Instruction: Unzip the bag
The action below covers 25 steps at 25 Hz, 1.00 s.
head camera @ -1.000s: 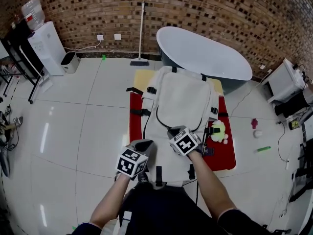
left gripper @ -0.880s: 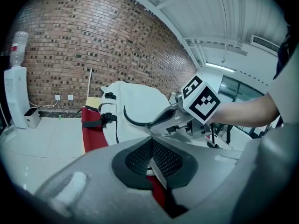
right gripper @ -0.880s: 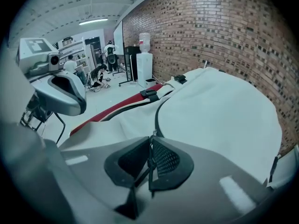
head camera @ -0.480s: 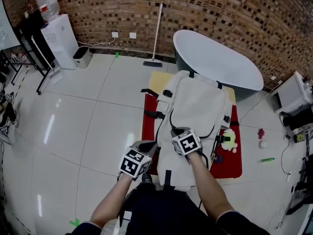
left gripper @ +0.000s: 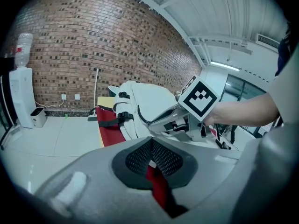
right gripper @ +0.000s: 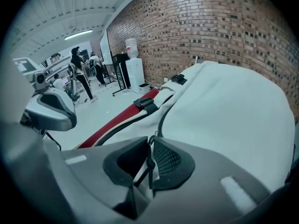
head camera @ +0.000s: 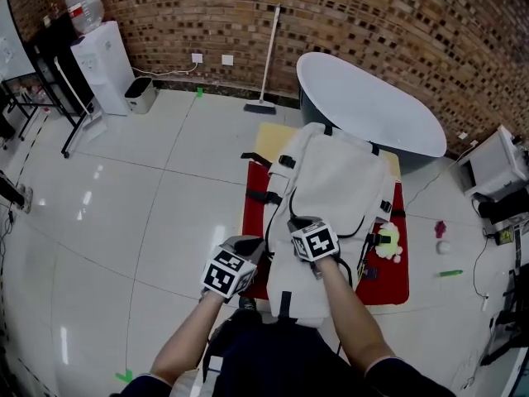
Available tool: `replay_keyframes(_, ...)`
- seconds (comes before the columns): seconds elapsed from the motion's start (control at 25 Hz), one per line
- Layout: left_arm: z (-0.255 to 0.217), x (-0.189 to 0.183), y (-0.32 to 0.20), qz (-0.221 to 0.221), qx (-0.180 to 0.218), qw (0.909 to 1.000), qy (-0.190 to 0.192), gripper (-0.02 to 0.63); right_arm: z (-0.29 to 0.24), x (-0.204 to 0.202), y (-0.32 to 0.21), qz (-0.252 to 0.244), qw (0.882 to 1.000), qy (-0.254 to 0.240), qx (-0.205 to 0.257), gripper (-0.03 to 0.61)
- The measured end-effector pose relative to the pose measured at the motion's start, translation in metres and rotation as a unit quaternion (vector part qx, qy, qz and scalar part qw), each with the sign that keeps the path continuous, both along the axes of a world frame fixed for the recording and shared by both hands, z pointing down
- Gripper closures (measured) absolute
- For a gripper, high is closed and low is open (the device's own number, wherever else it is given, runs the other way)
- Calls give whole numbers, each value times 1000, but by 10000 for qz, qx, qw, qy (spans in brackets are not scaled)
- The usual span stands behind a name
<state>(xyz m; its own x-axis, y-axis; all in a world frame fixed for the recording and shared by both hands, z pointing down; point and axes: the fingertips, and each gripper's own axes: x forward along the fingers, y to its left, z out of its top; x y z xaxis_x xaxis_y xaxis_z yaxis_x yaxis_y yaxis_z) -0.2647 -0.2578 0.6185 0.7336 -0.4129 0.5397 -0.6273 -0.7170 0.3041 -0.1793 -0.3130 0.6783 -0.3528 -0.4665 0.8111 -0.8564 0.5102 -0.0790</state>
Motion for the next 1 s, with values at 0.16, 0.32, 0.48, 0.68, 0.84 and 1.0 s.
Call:
replay_keyframes(0.16, 1, 12, -11, 151, 141, 9997, -112, 611, -6, -3, 4, -43, 9998, -141, 101, 472)
replay_keyframes(0.32, 4, 29, -21, 225, 217, 9990, -319, 611, -18, -2, 13, -126, 9989, -398, 202, 442)
replay_keyframes(0.48, 7, 44, -40, 73, 384, 9980, -507, 609, -36, 5, 23, -298, 9971, -619, 339, 451)
replay_keyframes(0.68, 13, 66, -46, -20, 327, 9966, -756, 609, -58, 26, 28, -291, 9947, -831, 532, 483)
replay_keyframes(0.84, 25, 84, -49, -107, 158, 9956, -917, 515, -72, 44, 27, -302, 9927, -936, 693, 495)
replay_keyframes(1.0, 37, 88, -52, -334, 54, 9923, -1188, 481, -77, 53, 30, -332, 9910, -1067, 737, 502)
